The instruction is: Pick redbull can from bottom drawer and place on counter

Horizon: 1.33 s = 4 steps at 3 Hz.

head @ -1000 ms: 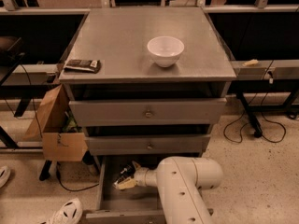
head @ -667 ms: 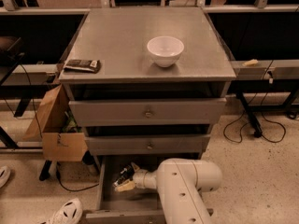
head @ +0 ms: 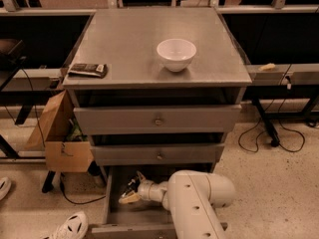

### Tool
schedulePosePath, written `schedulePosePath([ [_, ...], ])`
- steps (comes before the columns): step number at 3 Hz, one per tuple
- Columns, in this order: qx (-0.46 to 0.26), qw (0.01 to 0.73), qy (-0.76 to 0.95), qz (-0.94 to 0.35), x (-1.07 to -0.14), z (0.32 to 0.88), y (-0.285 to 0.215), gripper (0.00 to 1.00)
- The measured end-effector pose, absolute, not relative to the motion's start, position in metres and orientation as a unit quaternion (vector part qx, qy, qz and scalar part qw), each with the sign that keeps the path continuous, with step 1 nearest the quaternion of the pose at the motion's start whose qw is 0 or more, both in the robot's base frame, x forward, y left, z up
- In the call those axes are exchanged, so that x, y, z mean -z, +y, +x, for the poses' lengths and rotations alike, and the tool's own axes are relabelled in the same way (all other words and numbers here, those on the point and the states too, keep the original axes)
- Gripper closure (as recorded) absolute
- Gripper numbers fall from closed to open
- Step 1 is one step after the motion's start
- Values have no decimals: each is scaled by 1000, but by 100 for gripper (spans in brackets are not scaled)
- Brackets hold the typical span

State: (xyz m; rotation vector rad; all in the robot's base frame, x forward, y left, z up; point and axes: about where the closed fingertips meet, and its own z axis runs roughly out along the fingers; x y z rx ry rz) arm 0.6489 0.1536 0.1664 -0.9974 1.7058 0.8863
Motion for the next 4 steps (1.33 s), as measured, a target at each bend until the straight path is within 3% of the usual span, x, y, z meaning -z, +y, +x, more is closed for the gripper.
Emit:
schedulePosePath([
  [4,-271,482,723,-413,-152,674,151,0],
])
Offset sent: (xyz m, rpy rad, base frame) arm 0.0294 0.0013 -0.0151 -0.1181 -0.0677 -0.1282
